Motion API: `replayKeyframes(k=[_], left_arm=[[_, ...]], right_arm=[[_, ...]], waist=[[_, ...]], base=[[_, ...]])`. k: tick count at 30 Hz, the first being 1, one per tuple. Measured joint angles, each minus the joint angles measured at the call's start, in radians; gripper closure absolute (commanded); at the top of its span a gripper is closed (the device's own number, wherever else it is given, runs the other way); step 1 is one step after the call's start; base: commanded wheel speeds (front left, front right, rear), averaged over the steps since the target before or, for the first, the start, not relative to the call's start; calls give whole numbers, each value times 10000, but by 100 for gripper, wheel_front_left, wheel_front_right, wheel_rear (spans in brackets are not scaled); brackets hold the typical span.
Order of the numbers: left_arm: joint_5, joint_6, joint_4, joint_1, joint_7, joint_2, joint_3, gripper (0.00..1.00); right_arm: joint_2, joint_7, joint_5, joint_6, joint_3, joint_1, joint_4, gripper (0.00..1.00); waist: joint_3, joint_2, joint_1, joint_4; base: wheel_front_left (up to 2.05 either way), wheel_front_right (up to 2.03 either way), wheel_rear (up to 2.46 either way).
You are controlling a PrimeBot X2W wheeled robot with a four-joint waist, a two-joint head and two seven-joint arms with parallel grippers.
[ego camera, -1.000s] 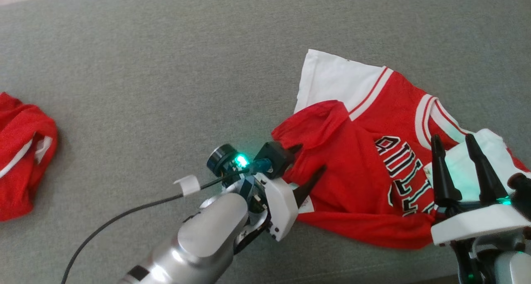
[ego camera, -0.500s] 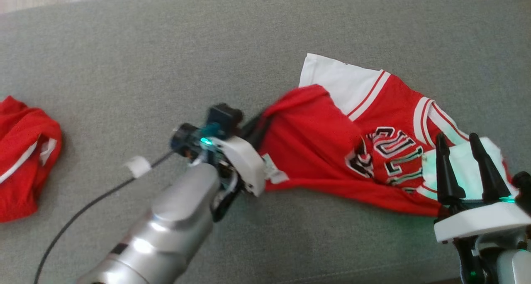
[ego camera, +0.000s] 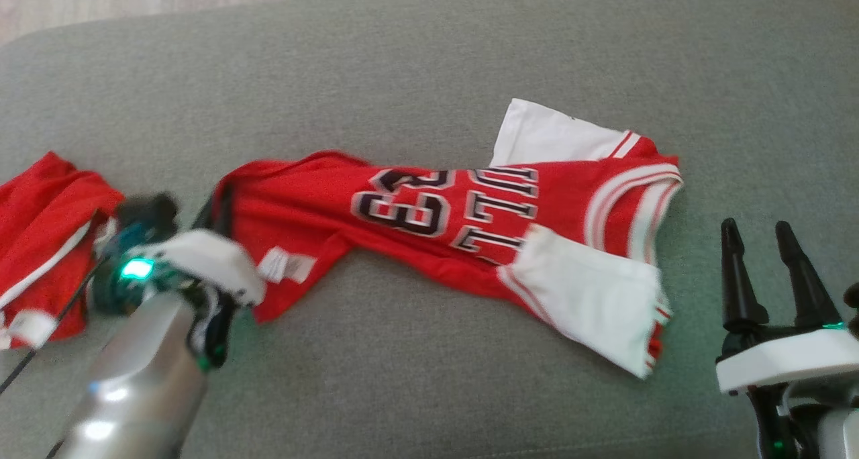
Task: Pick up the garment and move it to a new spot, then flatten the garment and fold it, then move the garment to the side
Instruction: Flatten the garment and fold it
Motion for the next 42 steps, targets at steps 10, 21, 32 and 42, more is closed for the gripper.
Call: replayKeyframes(k=[10,21,32,42], left_arm=[[-322,247,-880,1298,-941,537,433,0],[2650,2566,-5405,3844,-1607,1001,1797,0],[3522,3405,-8048,6284,-1168,1551,1699,0],[3415,3405,-8426,6287,-763,1636,1662,0]], right_arm=[[2,155,-174,0,-65,12,-115,0],[0,523,-640,0,391,396,-596,0],[-2,932,-807,0,1089,1044,-1035,0],[-4,938,-708,0,1227,1049,-1076,0]], waist=[[-267,0,0,473],[-938,0,-1,839],[-1535,0,-1,987],[-1551,0,0,916]], base=[[0,0,0],[0,0,0],[0,0,0],[0,0,0]])
